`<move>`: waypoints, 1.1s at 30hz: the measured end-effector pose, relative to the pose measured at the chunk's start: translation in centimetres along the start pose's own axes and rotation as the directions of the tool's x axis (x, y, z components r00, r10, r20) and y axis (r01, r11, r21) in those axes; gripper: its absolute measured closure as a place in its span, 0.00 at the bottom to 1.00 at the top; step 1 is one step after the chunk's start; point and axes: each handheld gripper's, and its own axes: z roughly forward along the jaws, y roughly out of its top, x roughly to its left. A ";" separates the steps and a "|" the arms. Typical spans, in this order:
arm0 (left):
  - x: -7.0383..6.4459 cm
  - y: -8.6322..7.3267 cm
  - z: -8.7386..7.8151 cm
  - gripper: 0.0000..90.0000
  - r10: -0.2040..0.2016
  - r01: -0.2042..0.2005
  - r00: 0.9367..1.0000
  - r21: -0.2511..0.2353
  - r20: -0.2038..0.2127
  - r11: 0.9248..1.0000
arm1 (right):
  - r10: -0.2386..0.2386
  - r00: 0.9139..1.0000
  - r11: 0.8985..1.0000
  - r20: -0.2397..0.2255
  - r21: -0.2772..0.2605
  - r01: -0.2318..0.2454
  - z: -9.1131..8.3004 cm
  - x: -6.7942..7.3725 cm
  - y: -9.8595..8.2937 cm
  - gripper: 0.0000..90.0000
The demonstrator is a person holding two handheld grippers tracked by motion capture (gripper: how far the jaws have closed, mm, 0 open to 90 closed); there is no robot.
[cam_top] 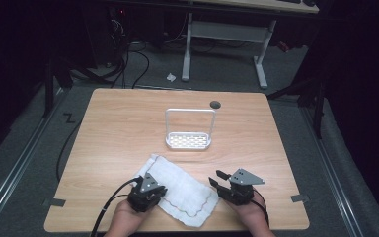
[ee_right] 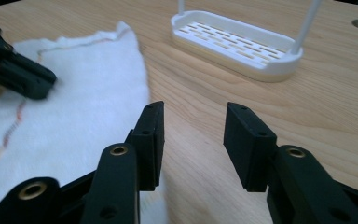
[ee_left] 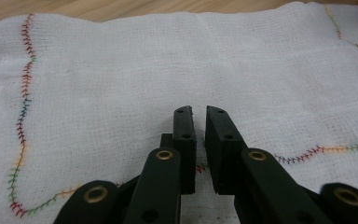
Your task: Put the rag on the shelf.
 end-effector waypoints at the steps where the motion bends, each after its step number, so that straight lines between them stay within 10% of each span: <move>1: -1.0 0.4 0.7 0.92 0.029 -0.029 0.999 -0.006 0.033 1.000 | 0.003 1.000 1.000 -0.013 -0.001 -0.003 0.1 0.2 0.3 0.67; 7: -2.1 1.0 1.5 0.92 0.060 -0.059 0.996 -0.009 0.072 0.998 | -0.032 0.996 0.997 -0.086 0.069 0.038 2.3 1.2 2.7 0.89; 16: -1.8 1.0 1.4 0.93 0.048 -0.048 0.995 -0.006 0.085 0.999 | -0.086 0.988 0.944 -0.128 0.308 0.122 9.2 2.5 4.1 1.00; 33: 0.1 0.6 1.2 0.92 -0.009 0.010 1.000 -0.037 0.027 0.999 | -0.061 0.979 0.963 -0.193 0.247 0.109 3.9 5.7 0.2 1.00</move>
